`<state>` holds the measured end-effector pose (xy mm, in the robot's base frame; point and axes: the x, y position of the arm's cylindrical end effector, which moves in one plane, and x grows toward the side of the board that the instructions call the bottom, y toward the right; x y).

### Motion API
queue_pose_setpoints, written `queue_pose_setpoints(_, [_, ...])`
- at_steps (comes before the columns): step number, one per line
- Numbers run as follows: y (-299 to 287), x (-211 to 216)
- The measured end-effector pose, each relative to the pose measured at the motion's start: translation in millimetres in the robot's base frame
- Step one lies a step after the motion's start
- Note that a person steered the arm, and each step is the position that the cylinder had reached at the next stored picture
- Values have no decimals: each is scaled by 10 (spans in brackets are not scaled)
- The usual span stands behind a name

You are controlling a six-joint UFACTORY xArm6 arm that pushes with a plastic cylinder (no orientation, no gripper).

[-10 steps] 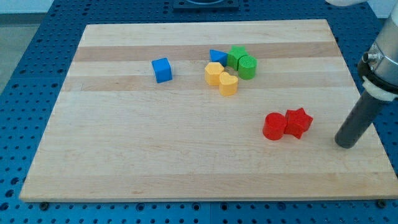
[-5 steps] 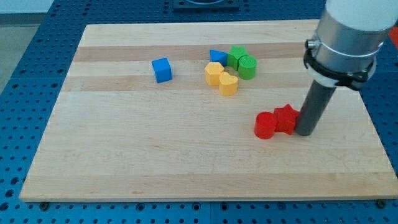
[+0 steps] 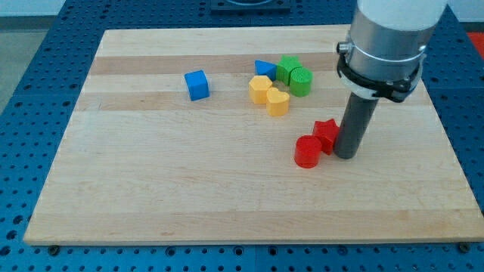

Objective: Move the red star top left to the red circle

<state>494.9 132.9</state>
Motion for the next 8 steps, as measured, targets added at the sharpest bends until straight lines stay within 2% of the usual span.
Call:
queue_pose_setpoints(5, [-239, -313])
queue_pose_setpoints(8, [-459, -317])
